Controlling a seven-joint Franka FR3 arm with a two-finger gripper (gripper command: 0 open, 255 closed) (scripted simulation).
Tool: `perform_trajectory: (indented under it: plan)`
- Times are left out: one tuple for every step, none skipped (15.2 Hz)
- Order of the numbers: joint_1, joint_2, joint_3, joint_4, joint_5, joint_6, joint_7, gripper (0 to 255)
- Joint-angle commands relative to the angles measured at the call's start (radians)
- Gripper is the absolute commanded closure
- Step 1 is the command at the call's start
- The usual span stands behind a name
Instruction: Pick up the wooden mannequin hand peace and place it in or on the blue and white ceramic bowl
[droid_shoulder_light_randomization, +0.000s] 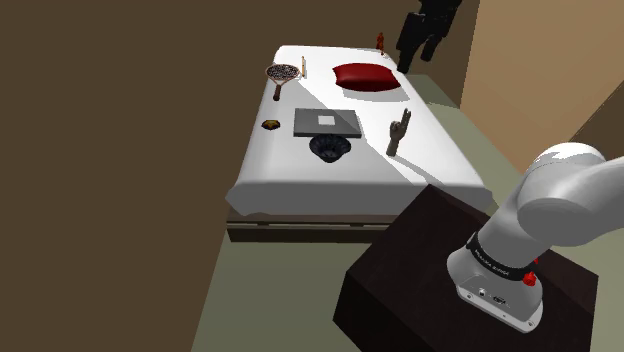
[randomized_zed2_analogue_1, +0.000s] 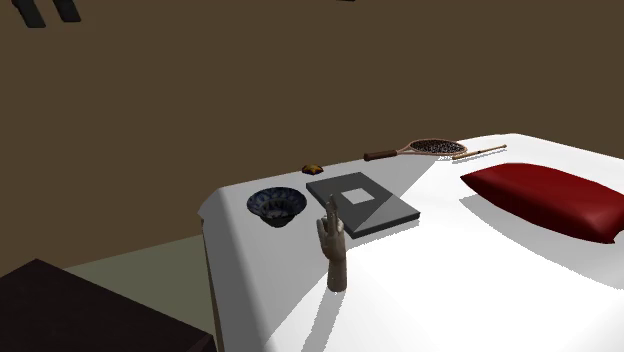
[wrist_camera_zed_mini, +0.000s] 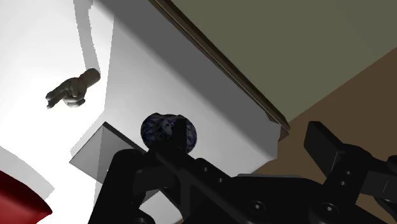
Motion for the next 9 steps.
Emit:
perform_trajectory:
  plan:
    - [0.0, 0.0, 0.0, 0.0, 0.0, 0.0, 0.0, 0]
    - [-0.005, 0.008, -0.02, -0.014, -0.008, 0.019, -0.023, 0]
    - [-0.009, 0.017, -0.041, -0.026, -0.016, 0.038, -0.046, 0]
    - [-0.014, 0.027, -0.062, -0.037, -0.023, 0.057, -0.069, 0]
    - [-0.019, 0.039, -0.082, -0.047, -0.03, 0.076, -0.092, 0]
    - [-0.024, 0.053, -0.102, -0.056, -0.038, 0.096, -0.114, 0]
    - [-0.028, 0.068, -0.123, -0.063, -0.044, 0.115, -0.137, 0]
    - [-0.033, 0.084, -0.143, -0.069, -0.05, 0.135, -0.16, 0]
    - [-0.038, 0.102, -0.163, -0.074, -0.056, 0.154, -0.183, 0]
